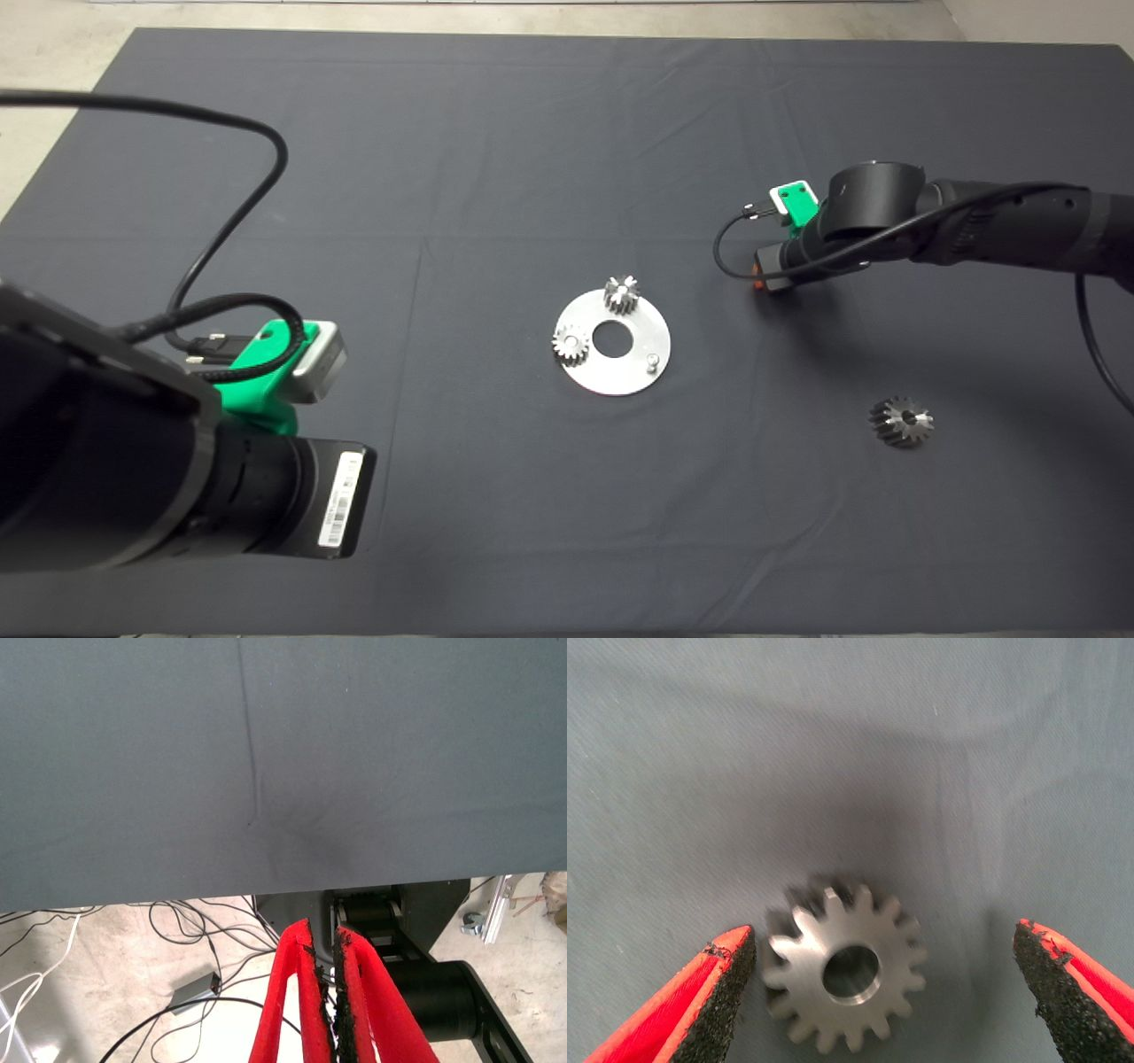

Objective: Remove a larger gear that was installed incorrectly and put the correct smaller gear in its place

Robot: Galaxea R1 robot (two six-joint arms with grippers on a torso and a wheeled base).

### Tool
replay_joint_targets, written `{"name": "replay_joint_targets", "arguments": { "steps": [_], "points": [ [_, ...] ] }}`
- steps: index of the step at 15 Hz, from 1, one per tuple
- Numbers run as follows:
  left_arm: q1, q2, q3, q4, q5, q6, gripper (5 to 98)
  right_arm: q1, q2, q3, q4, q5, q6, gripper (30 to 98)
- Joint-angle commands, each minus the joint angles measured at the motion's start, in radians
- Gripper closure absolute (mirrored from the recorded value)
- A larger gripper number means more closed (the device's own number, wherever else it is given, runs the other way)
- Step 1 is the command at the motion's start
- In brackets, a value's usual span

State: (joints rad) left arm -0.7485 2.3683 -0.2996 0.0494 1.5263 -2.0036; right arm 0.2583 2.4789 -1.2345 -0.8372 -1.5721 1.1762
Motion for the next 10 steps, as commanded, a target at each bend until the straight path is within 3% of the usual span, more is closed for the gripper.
{"name": "replay_joint_targets", "arguments": {
  "steps": [1, 6, 10],
  "points": [
    [-0.017, 0.027, -0.007, -0.009, 0.069, -0.005, 98.4, -0.022, 0.016, -0.012, -0.036, 0.029, 0.01, 50.6],
    [-0.017, 0.029, -0.009, -0.009, 0.069, -0.004, 98.4, -0.036, 0.007, -0.009, -0.036, 0.029, 0.01, 52.5],
    [-0.017, 0.049, -0.021, -0.009, 0.069, -0.004, 98.4, -0.033, -0.011, -0.002, -0.036, 0.029, 0.013, 62.7]
  ]
}}
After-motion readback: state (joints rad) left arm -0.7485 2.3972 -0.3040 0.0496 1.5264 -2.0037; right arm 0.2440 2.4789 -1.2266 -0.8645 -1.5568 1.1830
